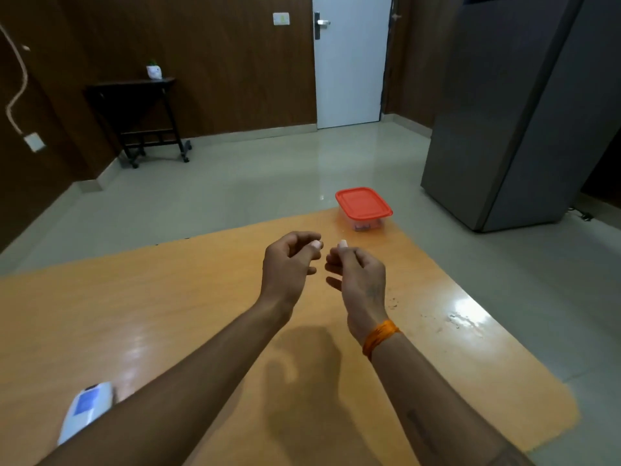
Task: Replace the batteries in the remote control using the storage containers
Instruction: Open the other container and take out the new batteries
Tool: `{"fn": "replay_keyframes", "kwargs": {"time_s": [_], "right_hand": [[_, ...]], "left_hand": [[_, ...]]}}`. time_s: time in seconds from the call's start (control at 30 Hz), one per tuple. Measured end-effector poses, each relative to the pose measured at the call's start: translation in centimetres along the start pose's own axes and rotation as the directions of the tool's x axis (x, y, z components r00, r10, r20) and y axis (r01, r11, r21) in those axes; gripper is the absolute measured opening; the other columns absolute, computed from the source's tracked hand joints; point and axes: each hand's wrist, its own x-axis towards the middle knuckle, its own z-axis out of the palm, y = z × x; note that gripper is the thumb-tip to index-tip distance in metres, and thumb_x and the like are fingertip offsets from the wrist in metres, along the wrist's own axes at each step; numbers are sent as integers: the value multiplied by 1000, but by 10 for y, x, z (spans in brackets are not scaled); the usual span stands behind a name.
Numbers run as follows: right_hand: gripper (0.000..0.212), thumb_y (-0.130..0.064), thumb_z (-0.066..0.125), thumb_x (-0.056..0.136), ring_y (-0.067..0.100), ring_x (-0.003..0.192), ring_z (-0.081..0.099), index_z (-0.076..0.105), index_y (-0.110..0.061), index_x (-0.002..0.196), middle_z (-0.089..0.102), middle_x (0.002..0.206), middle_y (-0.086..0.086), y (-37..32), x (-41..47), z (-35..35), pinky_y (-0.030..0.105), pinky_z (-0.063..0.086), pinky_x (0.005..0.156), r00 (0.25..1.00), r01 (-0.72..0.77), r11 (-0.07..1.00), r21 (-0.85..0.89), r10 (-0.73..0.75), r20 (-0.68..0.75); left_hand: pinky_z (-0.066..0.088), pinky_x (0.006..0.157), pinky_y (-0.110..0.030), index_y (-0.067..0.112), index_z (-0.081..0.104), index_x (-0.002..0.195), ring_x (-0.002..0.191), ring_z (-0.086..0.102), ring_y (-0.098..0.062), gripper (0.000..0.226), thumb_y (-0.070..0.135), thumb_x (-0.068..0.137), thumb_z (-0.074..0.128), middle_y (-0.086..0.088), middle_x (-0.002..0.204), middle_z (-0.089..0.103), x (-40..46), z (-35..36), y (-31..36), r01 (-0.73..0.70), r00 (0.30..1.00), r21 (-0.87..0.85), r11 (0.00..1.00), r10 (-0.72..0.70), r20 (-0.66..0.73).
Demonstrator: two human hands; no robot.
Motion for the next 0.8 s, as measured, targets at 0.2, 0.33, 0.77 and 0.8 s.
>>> {"fn": "replay_keyframes", "kwargs": {"time_s": [0.2,0.33,0.77,0.8], "right_hand": [[38,-46,54,105,20,96,76,77,-16,97,78,98,4,-28,-90,27,44,65,85,994,-16,998,62,10,109],[39,-46,52,106,20,98,75,76,-15,100,78,100,6,-37,-144,49,43,64,86,982,-2,997,72,-11,188],[40,-43,55,105,19,90,77,77,-10,98,78,94,10,1,-292,158,40,63,79,915,-77,997,25,60,398],[40,-42,55,105,17,86,77,77,-9,98,78,94,12,5,-301,168,39,62,78,909,-89,996,25,71,412]], "left_hand": [[64,82,-36,19,74,112,102,74,-18,18,17,103,59,-2,110,77,-76,-71,39,-21,996,-62,998,16,-85],[63,82,-39,17,75,113,100,75,-20,19,16,103,59,-3,108,78,-121,-126,49,-9,990,-85,996,-3,-143],[59,75,-38,12,76,109,90,74,-20,17,13,100,62,-9,103,80,-233,-316,30,78,921,-136,988,-124,-370],[58,74,-36,11,76,109,89,73,-20,17,13,100,62,-9,103,80,-238,-332,28,83,911,-146,986,-134,-389]]}}
